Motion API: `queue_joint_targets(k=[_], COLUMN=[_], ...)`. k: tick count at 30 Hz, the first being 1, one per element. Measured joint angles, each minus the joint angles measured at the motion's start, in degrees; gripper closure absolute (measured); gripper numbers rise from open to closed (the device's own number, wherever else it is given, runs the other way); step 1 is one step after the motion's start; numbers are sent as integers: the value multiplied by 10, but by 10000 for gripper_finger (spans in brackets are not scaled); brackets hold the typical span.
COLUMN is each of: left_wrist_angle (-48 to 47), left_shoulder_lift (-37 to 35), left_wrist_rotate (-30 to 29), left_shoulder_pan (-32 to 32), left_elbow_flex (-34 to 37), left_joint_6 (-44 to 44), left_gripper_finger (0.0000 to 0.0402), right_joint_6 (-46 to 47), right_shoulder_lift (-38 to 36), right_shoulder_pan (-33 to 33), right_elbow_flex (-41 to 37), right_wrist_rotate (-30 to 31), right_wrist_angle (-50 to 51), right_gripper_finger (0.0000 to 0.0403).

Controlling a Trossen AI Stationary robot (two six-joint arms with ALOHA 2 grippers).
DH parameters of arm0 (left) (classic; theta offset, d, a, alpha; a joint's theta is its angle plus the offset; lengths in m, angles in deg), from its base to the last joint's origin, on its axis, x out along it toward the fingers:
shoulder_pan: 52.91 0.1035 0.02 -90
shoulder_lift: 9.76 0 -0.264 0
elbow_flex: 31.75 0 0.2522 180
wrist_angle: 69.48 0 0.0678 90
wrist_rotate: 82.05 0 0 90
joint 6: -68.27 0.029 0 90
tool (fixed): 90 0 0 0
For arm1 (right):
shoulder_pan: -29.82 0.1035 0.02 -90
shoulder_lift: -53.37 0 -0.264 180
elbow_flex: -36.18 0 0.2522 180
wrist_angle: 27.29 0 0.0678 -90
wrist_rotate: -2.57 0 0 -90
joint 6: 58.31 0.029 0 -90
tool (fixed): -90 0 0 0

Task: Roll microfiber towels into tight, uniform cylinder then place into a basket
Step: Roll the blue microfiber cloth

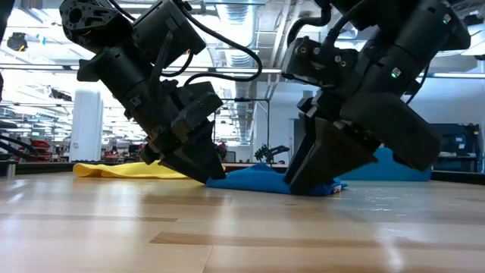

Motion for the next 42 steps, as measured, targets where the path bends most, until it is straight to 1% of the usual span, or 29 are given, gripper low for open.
queue_joint_targets(k=[5, 14, 20, 24, 39, 42], left_wrist_angle=[-1, -1, -1, -3, -4, -4], left_shoulder_lift=[0, 0, 0, 0, 0, 0], left_wrist_rotate=[0, 0, 0, 0, 0, 0], left_shoulder_pan=[0, 0, 0, 0, 0, 0], left_elbow_flex=[0, 0, 0, 0, 0, 0], left_joint_6=[0, 0, 0, 0, 0, 4], left_gripper_finger=[224, 224, 224, 224, 224, 224], right_joint_6=[30, 32, 44, 48, 65, 76], right_shoulder_lift=[-1, -1, -27, -33, -30, -30], right_shoulder_pan=[-9, -10, -11, -15, -55, -63], right_elbow_flex=[1, 1, -2, -1, -3, -3], right_wrist_rotate=[-2, -2, 2, 2, 2, -8], right_wrist_angle=[25, 30, 73, 82, 99, 104], right_gripper_finger=[264, 261, 269, 271, 271, 270])
